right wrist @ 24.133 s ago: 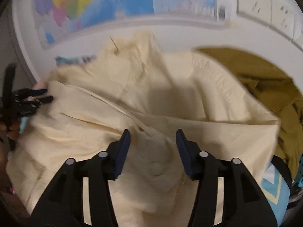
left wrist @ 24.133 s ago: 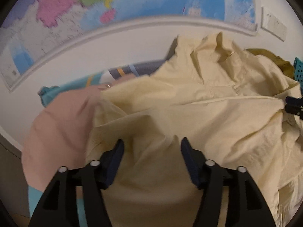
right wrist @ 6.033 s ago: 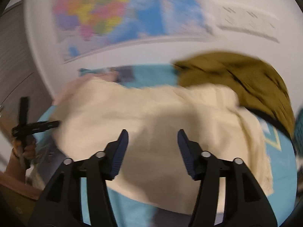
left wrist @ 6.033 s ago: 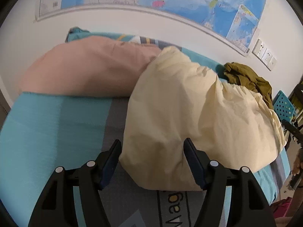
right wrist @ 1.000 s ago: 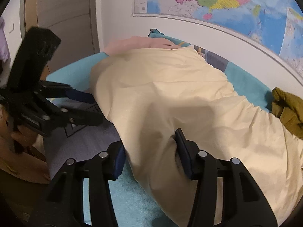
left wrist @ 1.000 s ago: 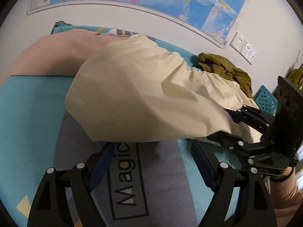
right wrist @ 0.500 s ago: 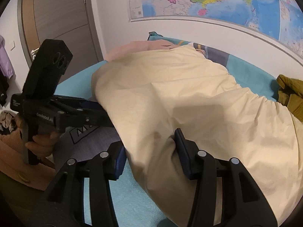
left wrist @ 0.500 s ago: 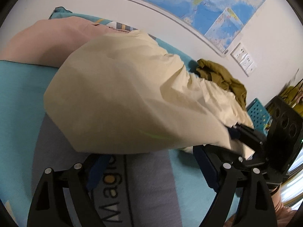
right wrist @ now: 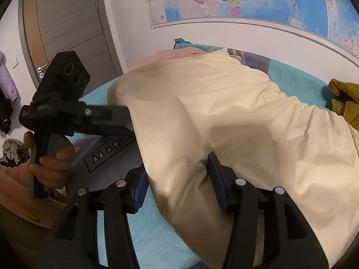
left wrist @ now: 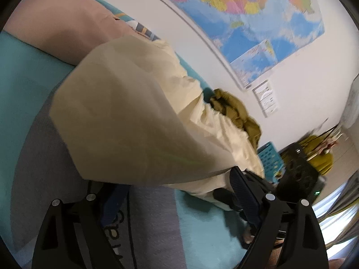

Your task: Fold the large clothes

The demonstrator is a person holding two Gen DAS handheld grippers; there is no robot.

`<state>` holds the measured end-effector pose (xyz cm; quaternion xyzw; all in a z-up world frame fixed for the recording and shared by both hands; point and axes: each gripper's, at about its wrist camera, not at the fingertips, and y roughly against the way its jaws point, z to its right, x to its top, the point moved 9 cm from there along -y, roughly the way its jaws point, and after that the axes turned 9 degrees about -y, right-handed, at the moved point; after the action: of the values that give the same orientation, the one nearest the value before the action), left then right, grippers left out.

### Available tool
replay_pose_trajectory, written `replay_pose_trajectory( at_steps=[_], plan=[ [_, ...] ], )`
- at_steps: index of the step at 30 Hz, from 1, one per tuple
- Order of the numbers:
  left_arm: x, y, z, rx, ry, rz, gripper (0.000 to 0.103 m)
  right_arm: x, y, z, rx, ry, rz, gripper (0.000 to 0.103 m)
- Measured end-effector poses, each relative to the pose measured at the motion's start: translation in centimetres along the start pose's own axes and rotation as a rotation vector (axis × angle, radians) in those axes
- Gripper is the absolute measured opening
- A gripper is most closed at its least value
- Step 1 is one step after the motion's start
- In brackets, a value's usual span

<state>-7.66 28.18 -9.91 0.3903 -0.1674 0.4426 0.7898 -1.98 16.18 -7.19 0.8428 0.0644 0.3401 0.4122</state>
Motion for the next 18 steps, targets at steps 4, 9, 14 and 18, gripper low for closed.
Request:
replay_pose_trajectory(
  at_steps=[4, 9, 14, 18],
  plan=[
    [0.7, -0.3, -0.5, 0.012, 0.046, 0.002, 0.086, -0.1, -0.1, -0.2, 0.005, -0.004, 0.004, 0.055],
    [1.6, -1.4, -1.3, 0.094, 0.051, -0.003, 0.086, -0.3, 0.7, -0.3, 0.010, -0.029, 0.017, 0.062],
    [2.4, -2.9, -1.5, 0.263, 0.003, -0.035, 0.085, -0.9, 4.2, 0.9, 0.055, -0.129, 0.055, 0.072],
    [2.5, -3.4, -1.4, 0.377, -0.072, -0.044, 0.081, -2.6, 8.9, 4.5, 0.096, -0.312, 0.098, 0.075]
  ],
)
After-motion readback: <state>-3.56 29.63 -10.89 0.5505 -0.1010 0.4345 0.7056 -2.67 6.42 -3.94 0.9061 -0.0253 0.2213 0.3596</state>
